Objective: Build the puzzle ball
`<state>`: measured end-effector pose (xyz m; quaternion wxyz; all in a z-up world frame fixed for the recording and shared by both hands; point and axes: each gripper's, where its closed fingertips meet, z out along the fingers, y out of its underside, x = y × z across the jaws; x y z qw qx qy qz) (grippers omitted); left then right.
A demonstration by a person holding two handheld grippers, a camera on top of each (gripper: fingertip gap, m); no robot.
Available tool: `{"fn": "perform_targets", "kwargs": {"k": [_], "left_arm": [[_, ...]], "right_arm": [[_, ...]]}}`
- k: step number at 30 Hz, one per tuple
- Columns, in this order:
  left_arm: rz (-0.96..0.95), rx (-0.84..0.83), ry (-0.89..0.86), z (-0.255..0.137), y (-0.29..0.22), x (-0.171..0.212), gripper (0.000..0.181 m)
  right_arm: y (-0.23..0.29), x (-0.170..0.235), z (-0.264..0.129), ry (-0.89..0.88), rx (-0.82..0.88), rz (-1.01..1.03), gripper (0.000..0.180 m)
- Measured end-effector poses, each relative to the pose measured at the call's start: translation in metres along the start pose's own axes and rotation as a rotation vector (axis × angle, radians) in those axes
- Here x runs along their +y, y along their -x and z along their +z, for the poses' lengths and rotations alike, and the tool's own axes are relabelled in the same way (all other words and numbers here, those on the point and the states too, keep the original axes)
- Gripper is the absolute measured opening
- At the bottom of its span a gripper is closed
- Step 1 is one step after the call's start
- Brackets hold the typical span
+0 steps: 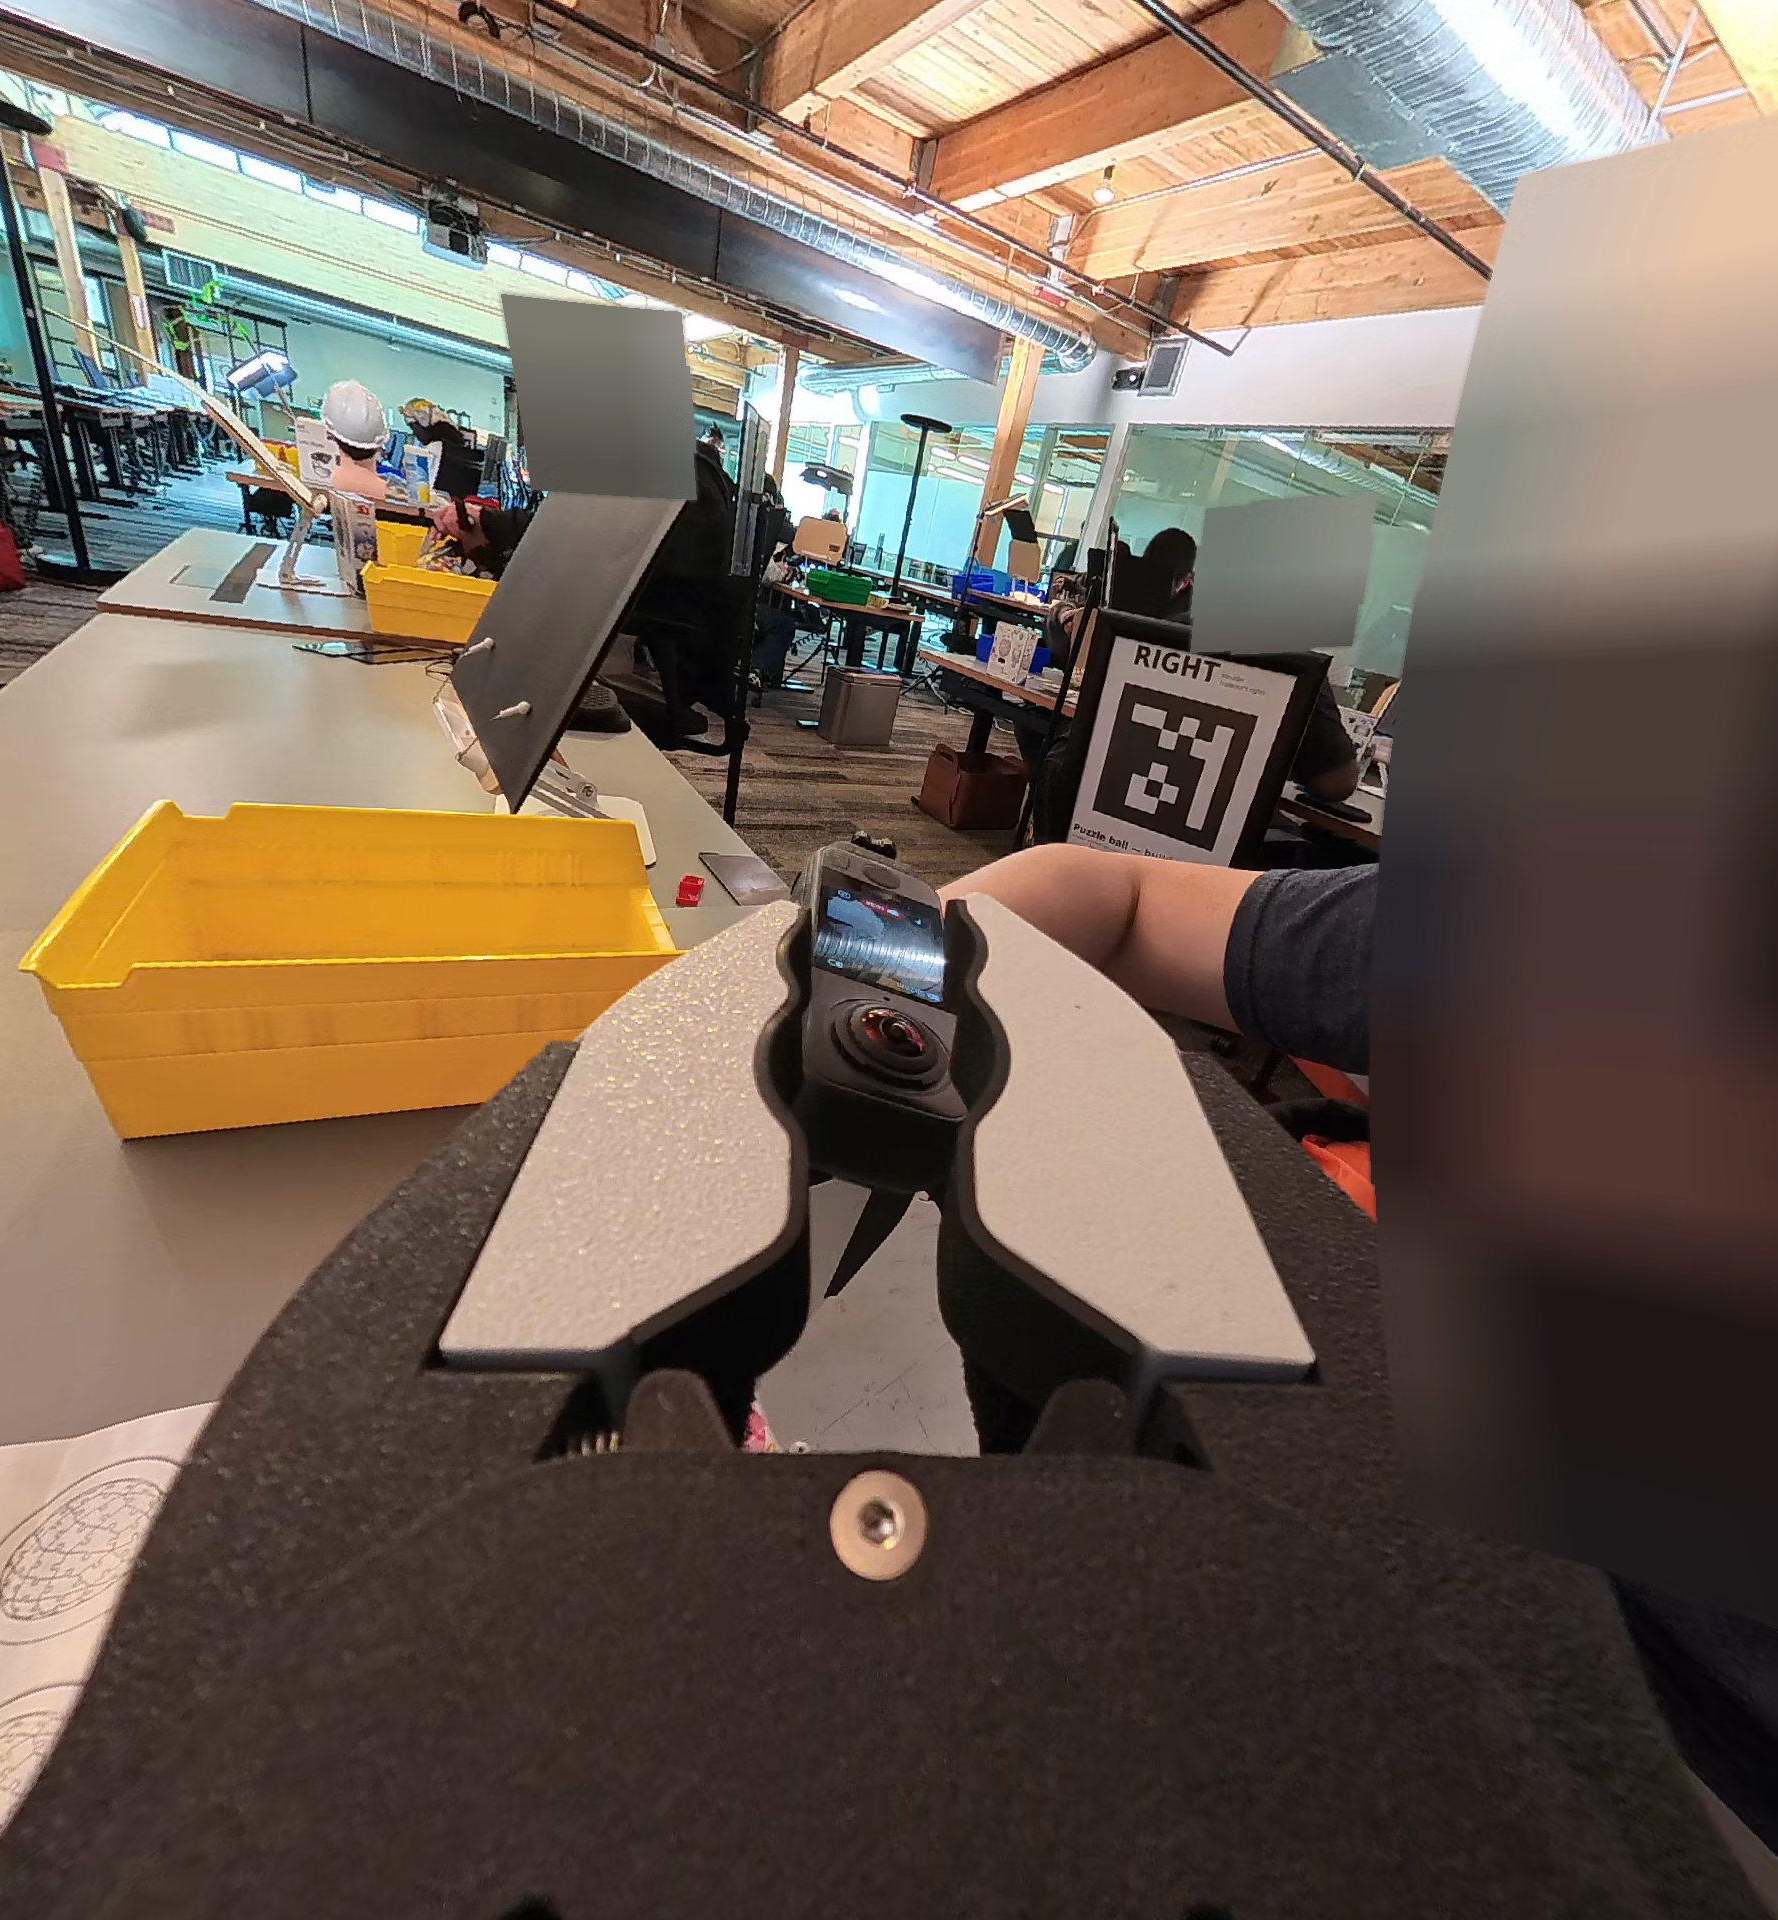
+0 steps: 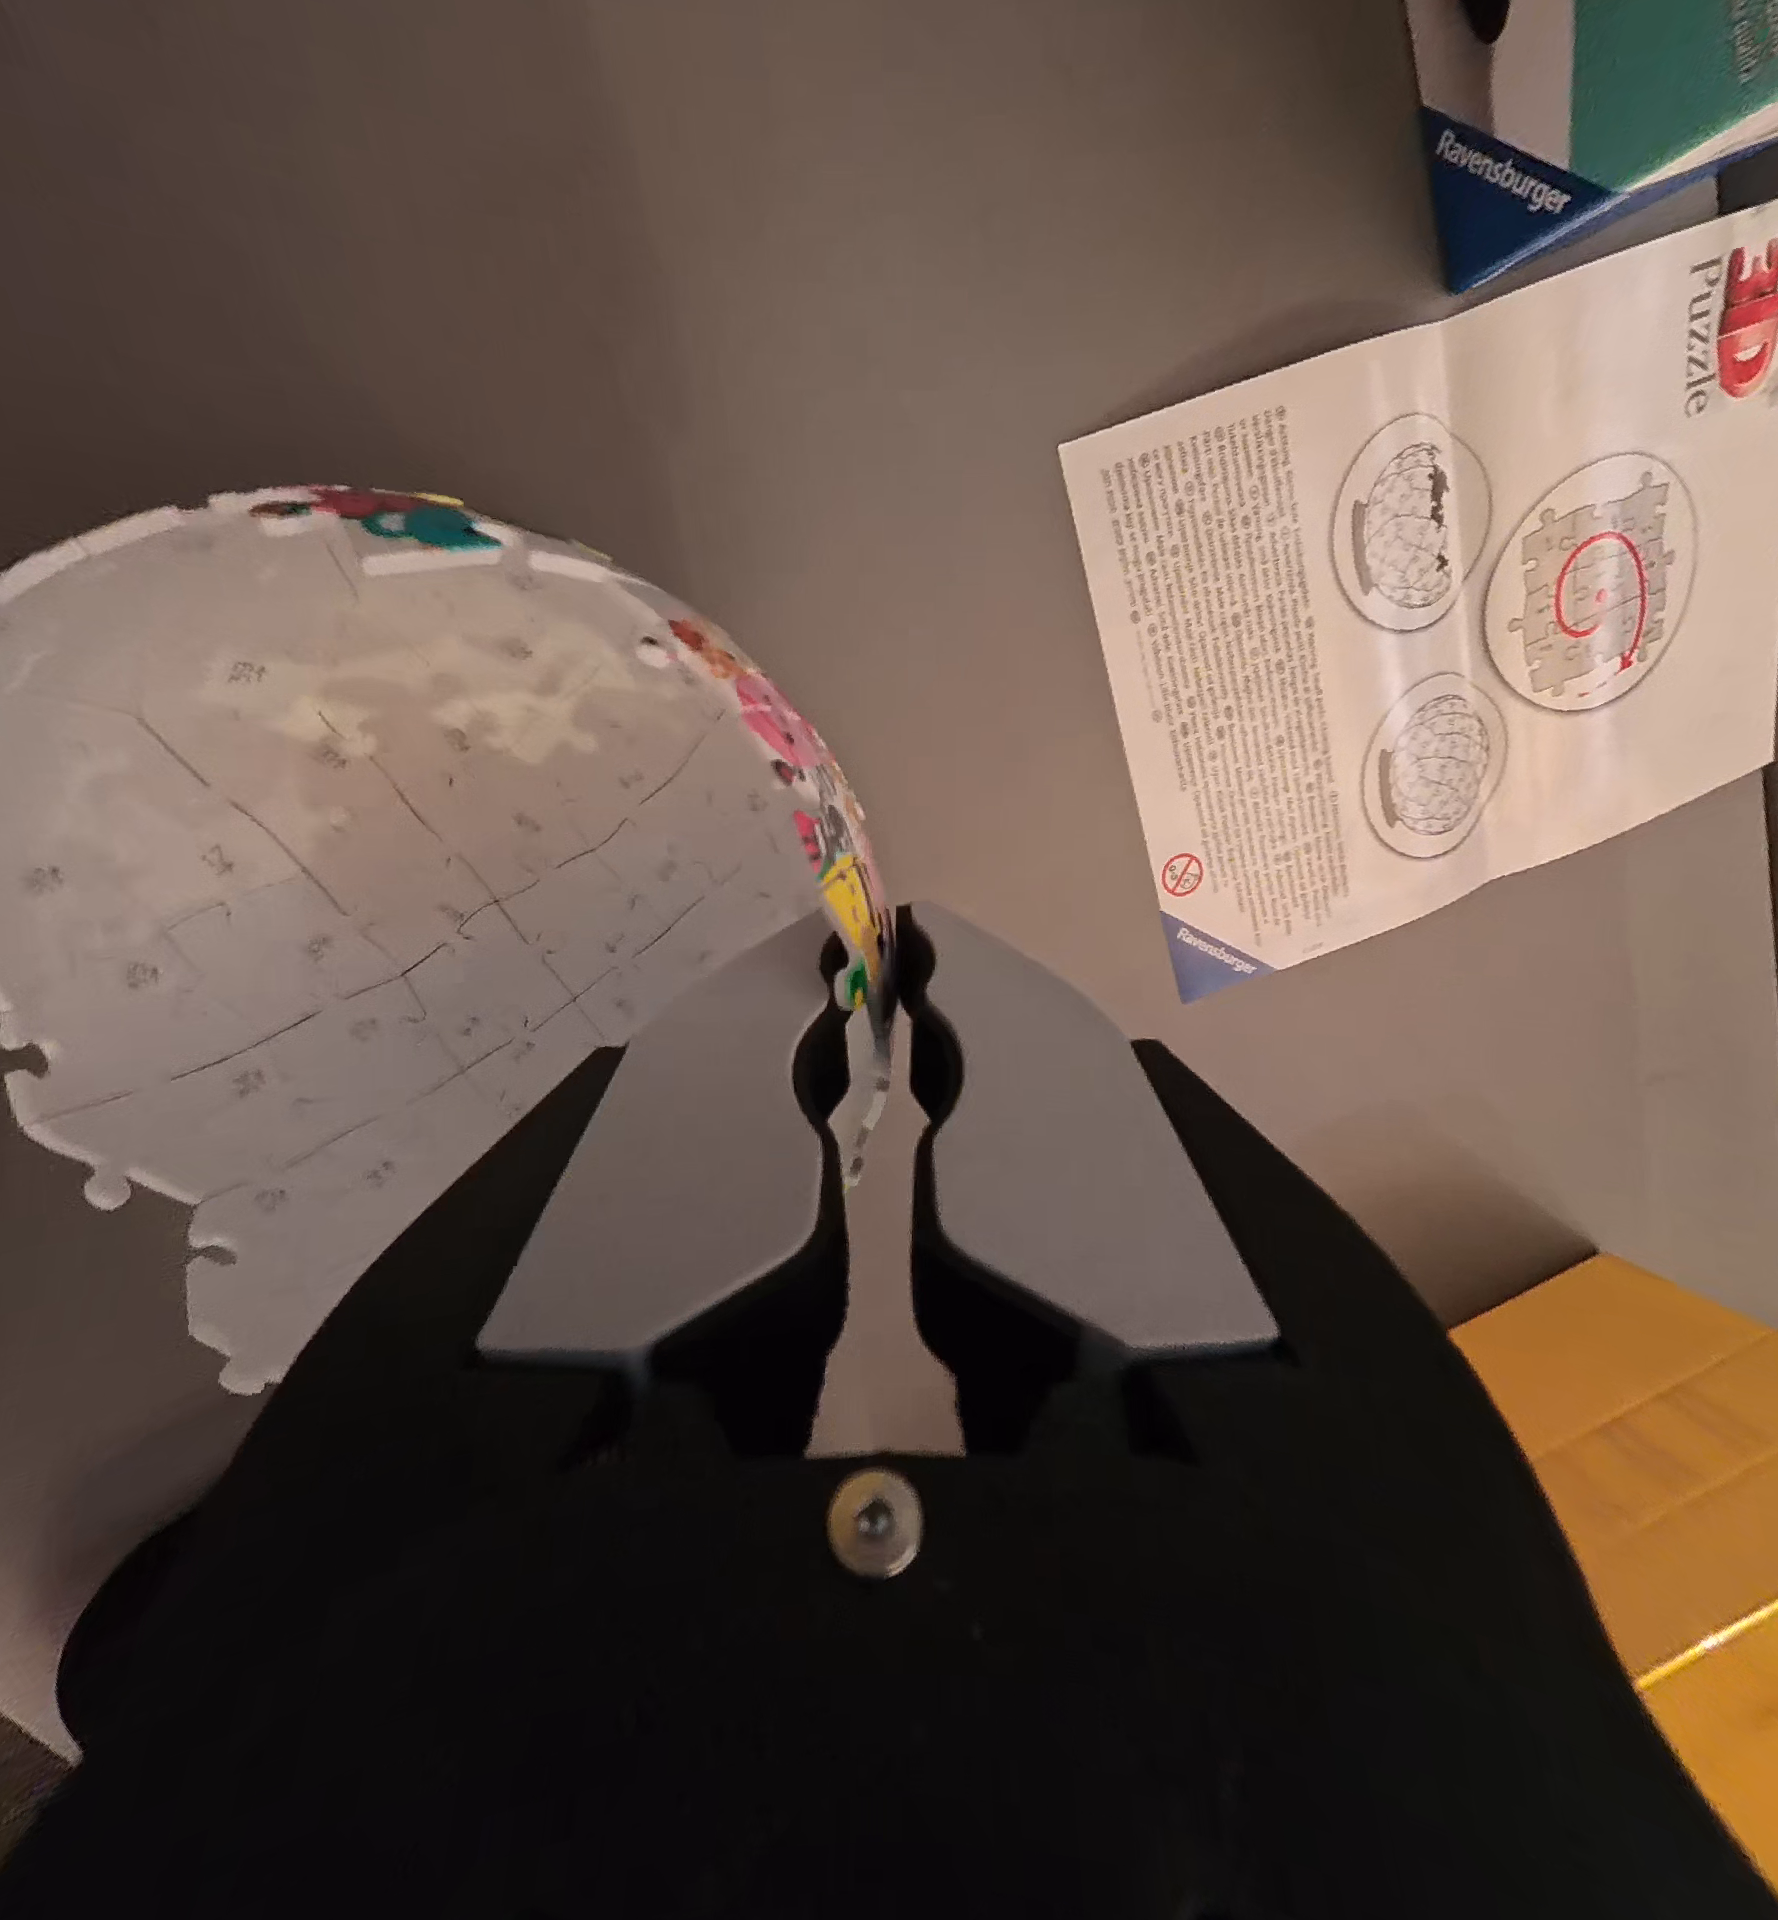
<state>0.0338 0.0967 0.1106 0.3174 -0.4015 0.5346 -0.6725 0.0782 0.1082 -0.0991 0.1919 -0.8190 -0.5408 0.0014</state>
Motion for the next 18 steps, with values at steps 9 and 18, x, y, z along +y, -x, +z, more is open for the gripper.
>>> {"fn": "perform_targets", "kwargs": {"k": [9, 18], "left_arm": [[0.0, 0.002, 0.003, 0.0008, -0.0001, 0.001, 0.023], [-0.003, 0.004, 0.006, 0.0023, 0.0002, 0.0023, 0.023]], "right_arm": [[-0.0002, 0.0014, 0.0025, 0.002, -0.004, 0.032, 0.007], [0.0, 0.0031, 0.0011, 0.013, 0.001, 0.033, 0.007]]}}
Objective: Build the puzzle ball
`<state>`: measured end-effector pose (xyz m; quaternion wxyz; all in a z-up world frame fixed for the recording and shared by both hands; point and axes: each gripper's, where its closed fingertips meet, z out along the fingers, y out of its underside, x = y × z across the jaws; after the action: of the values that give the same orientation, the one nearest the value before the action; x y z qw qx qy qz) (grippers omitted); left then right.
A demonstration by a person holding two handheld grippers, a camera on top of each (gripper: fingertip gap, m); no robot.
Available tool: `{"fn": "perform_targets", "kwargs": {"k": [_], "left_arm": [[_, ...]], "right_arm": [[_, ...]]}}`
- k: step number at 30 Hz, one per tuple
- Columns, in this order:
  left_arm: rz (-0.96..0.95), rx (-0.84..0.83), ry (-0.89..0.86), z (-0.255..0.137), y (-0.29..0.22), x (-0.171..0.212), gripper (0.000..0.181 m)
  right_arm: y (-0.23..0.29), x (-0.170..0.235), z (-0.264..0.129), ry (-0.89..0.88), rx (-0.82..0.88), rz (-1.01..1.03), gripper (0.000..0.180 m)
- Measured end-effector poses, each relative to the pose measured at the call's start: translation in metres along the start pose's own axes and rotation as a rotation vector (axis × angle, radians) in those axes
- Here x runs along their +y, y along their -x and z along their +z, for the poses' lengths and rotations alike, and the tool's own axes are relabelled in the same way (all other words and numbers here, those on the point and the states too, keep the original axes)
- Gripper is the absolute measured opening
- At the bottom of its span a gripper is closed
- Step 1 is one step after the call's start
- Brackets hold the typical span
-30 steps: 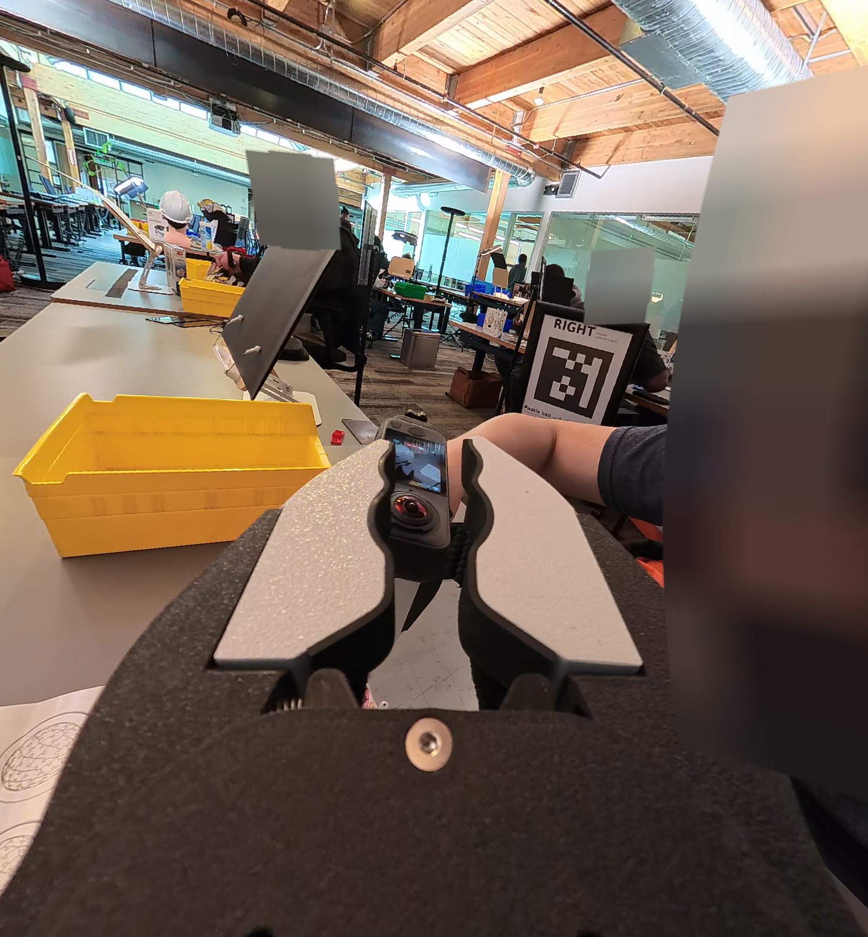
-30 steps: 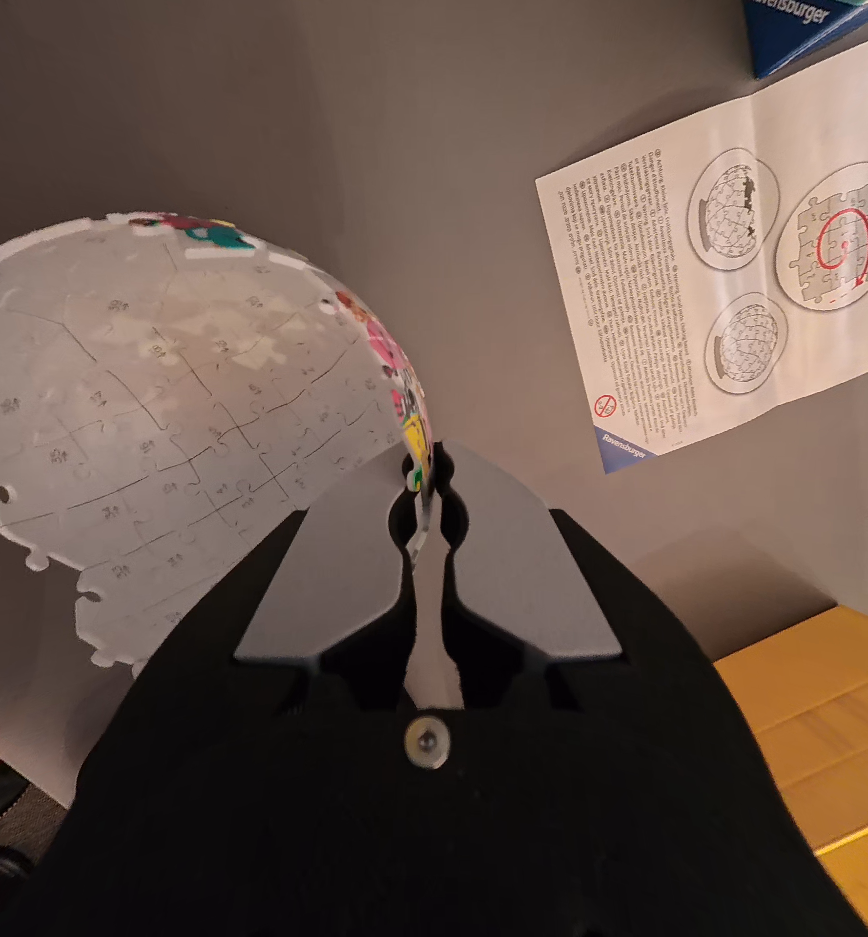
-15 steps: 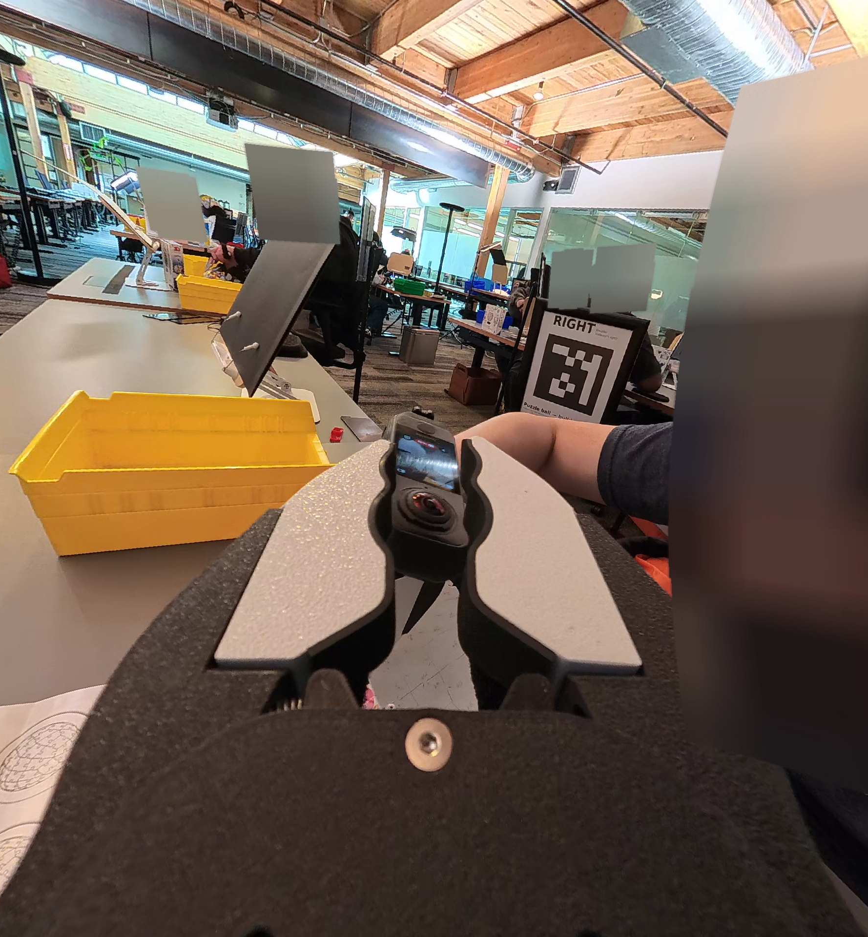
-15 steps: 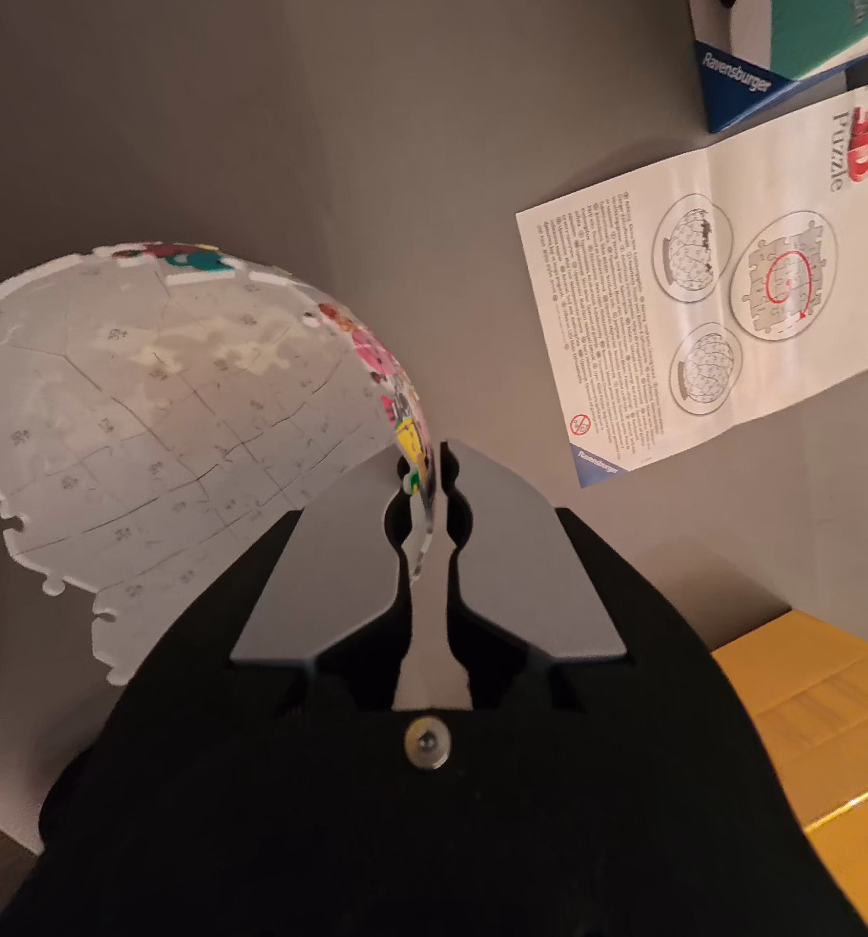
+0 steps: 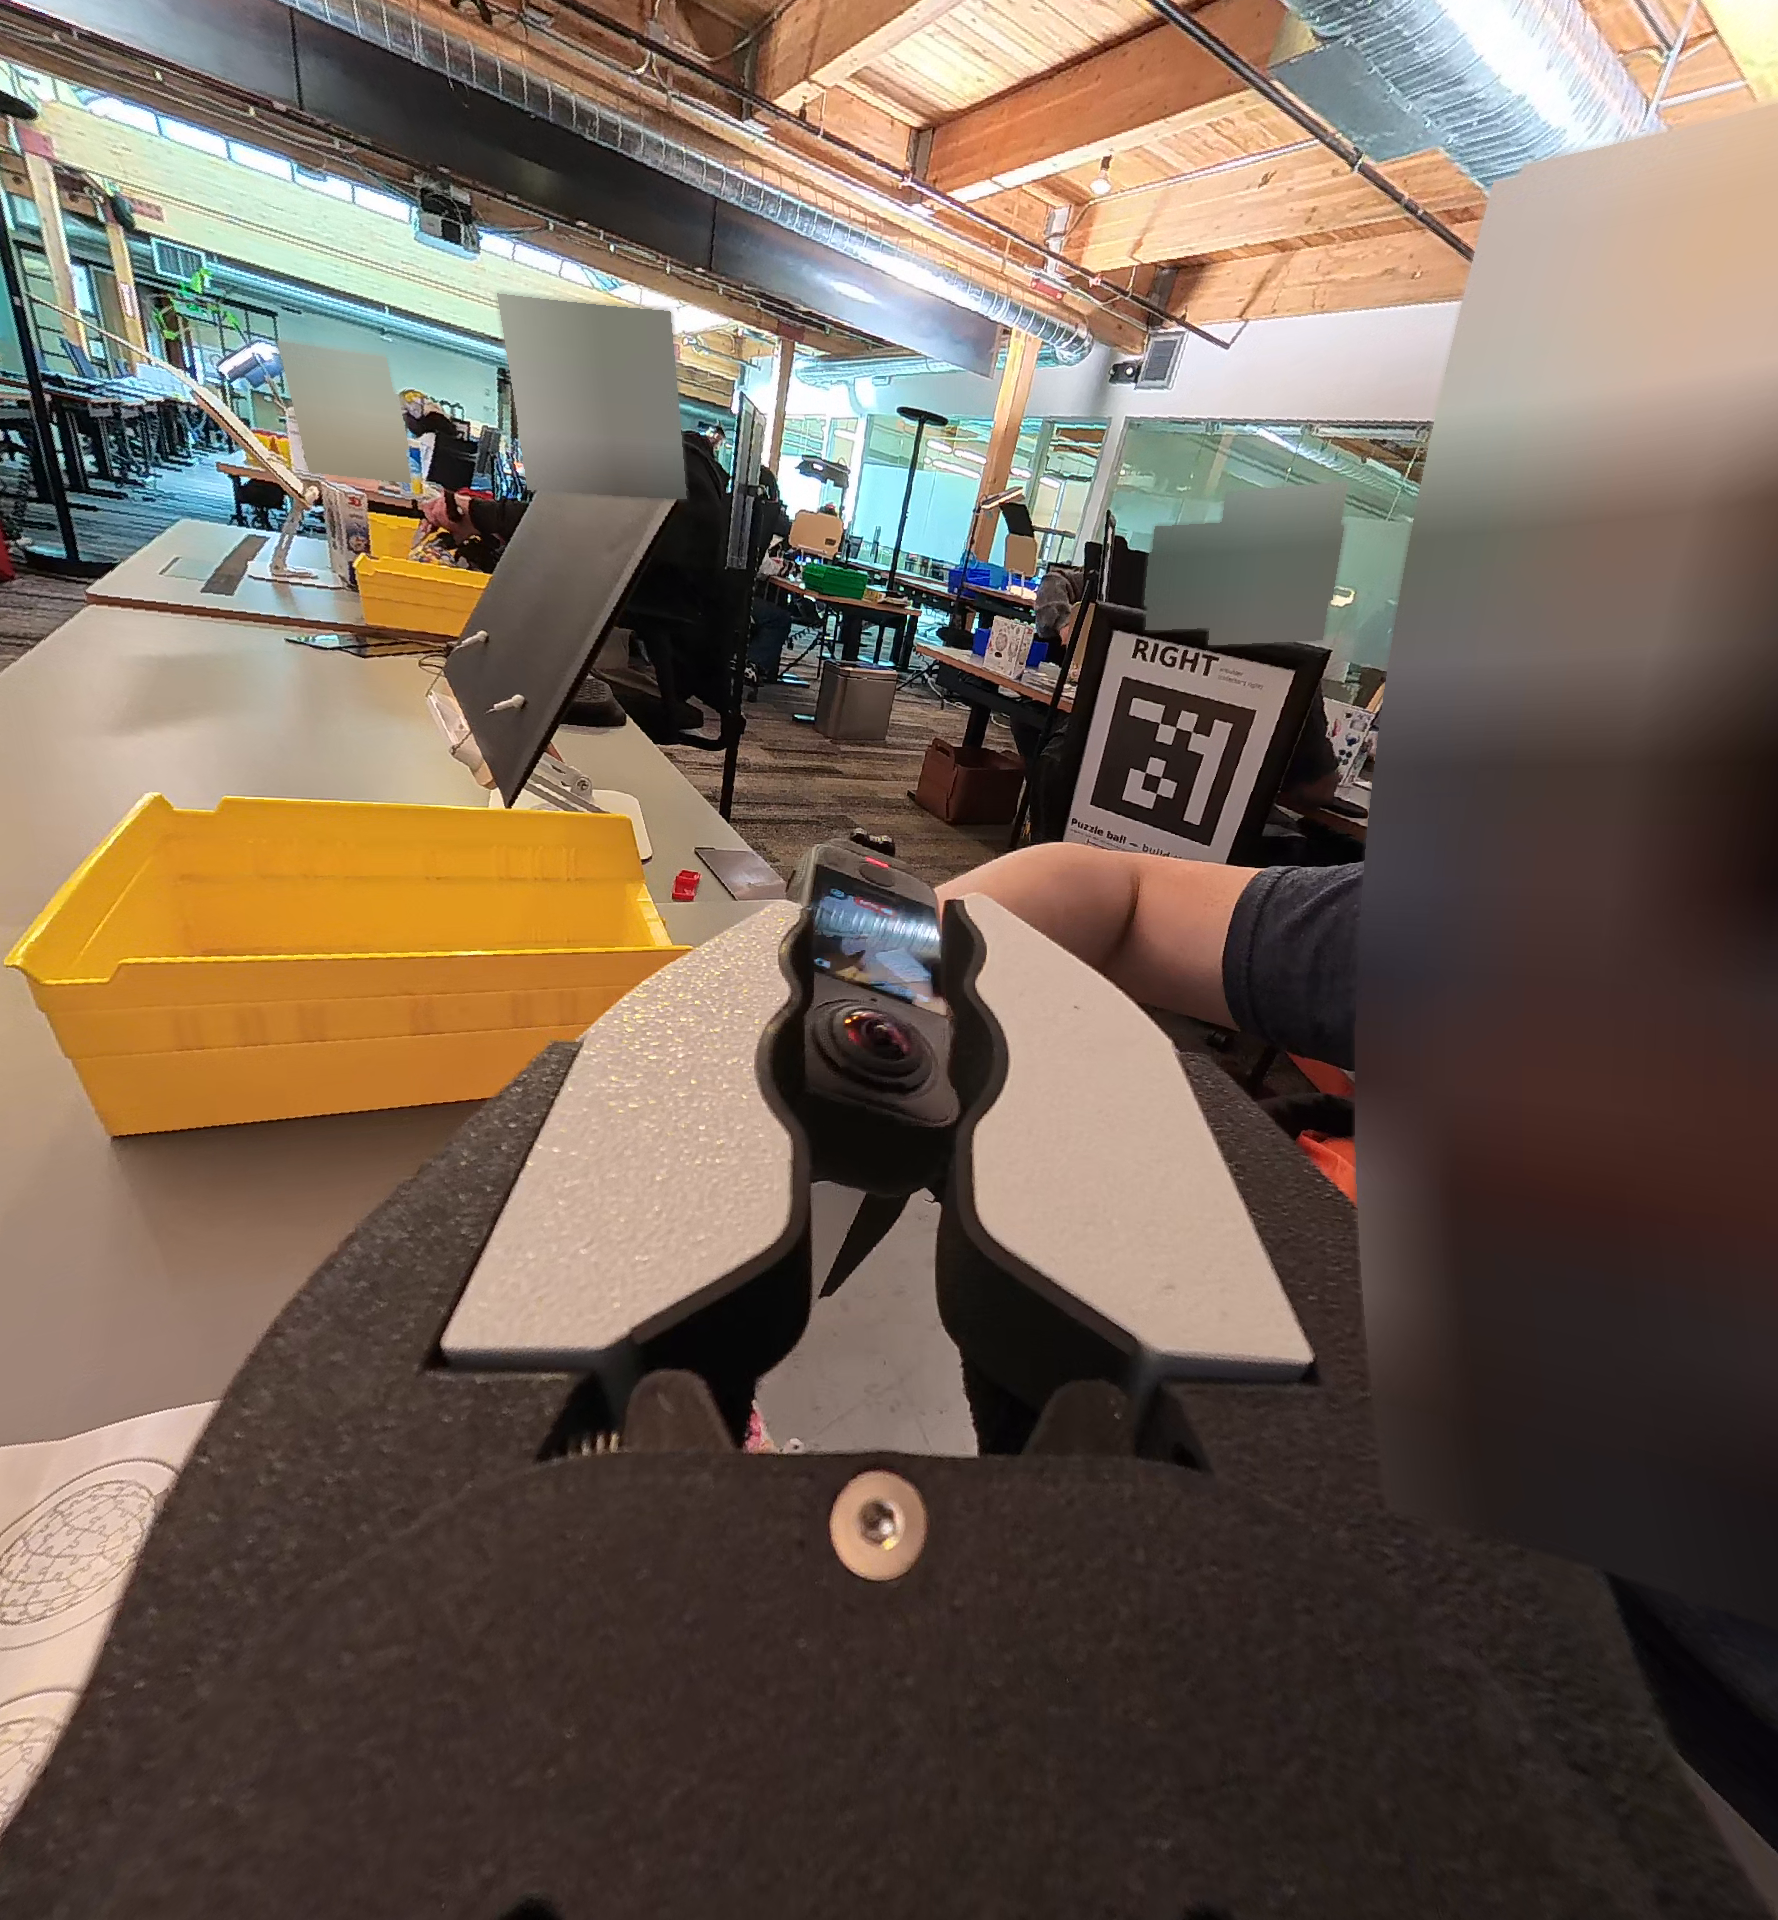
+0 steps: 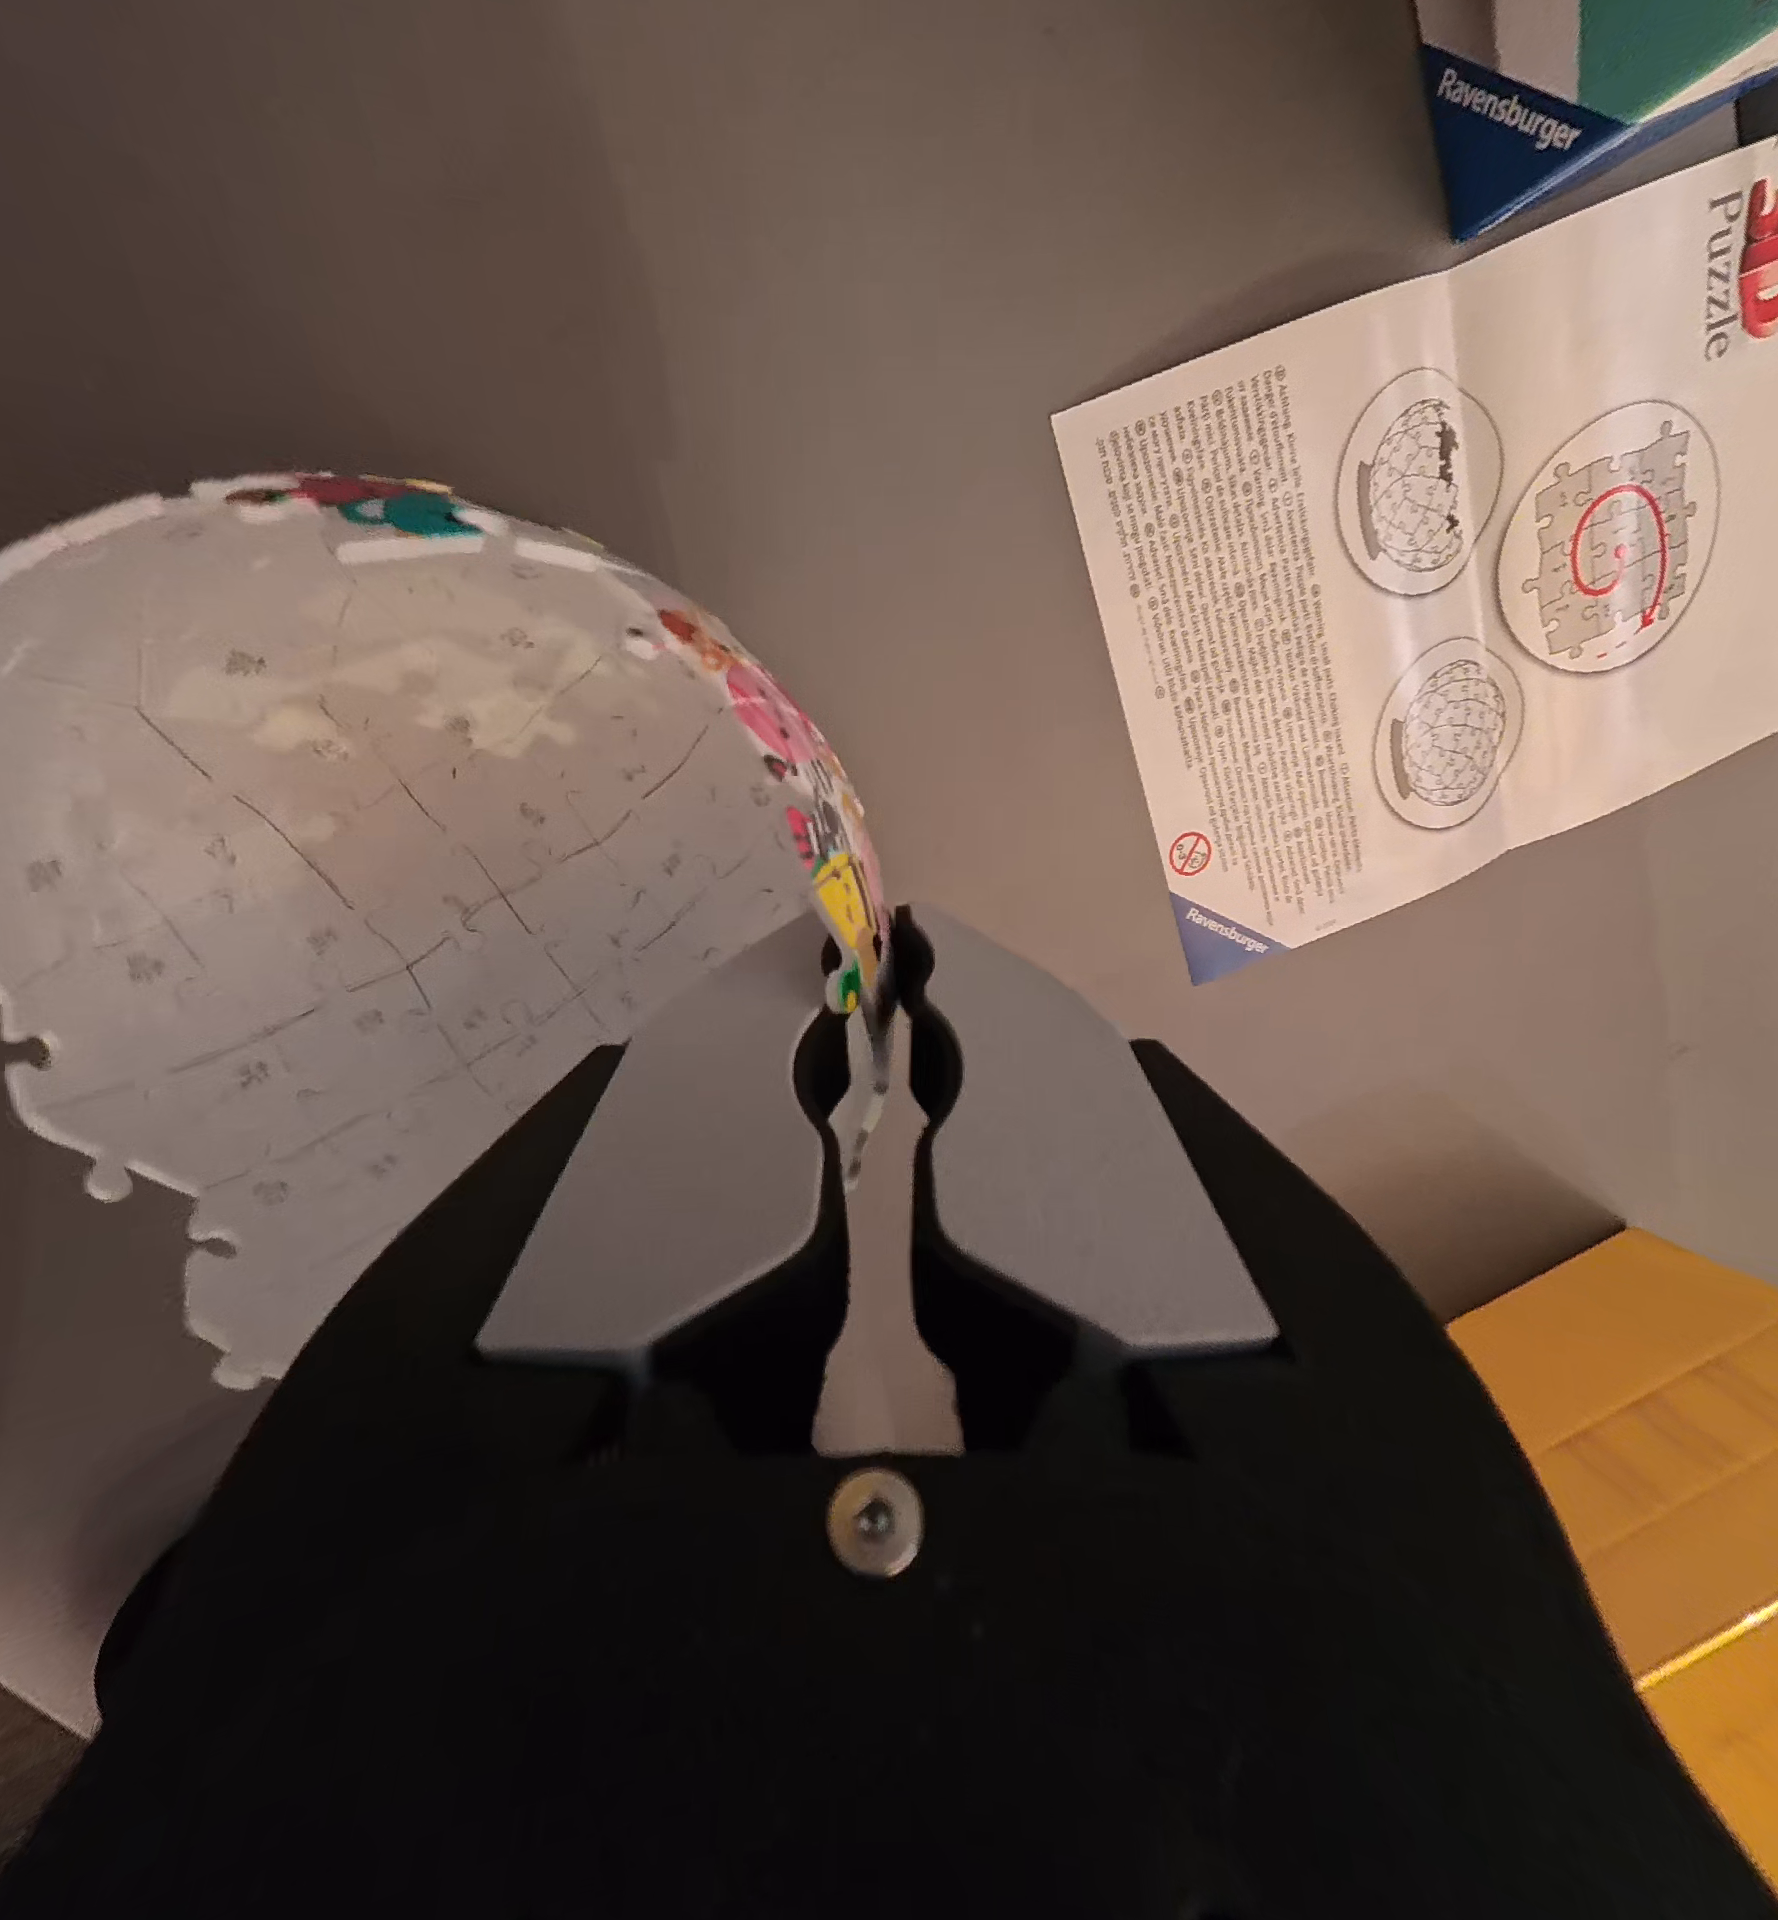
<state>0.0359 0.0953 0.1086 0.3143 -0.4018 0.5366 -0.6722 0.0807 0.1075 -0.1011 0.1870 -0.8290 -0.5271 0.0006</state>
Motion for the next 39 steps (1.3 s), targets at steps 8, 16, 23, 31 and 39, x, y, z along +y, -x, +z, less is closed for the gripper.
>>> {"fn": "perform_targets", "kwargs": {"k": [8, 16, 23, 31, 39], "left_arm": [[-0.003, 0.004, -0.001, 0.0, 0.0, 0.0, 0.023], [-0.008, 0.012, -0.002, 0.001, -0.001, 0.0, 0.022], [-0.011, 0.014, -0.002, 0.002, -0.002, 0.001, 0.022], [-0.009, 0.017, -0.01, -0.001, -0.005, -0.004, 0.022], [0.027, -0.039, 0.075, -0.01, -0.013, -0.004, 0.025]], "right_arm": [[-0.004, -0.015, -0.006, -0.067, 0.055, -0.059, 0.023], [-0.003, -0.01, -0.004, -0.019, 0.061, -0.11, 0.006], [-0.004, -0.006, -0.005, -0.004, 0.075, -0.09, 0.005], [0.002, -0.007, -0.027, -0.124, 0.056, -0.054, 0.029], [-0.005, -0.006, -0.106, -0.685, 0.162, 0.102, 0.04]]}}
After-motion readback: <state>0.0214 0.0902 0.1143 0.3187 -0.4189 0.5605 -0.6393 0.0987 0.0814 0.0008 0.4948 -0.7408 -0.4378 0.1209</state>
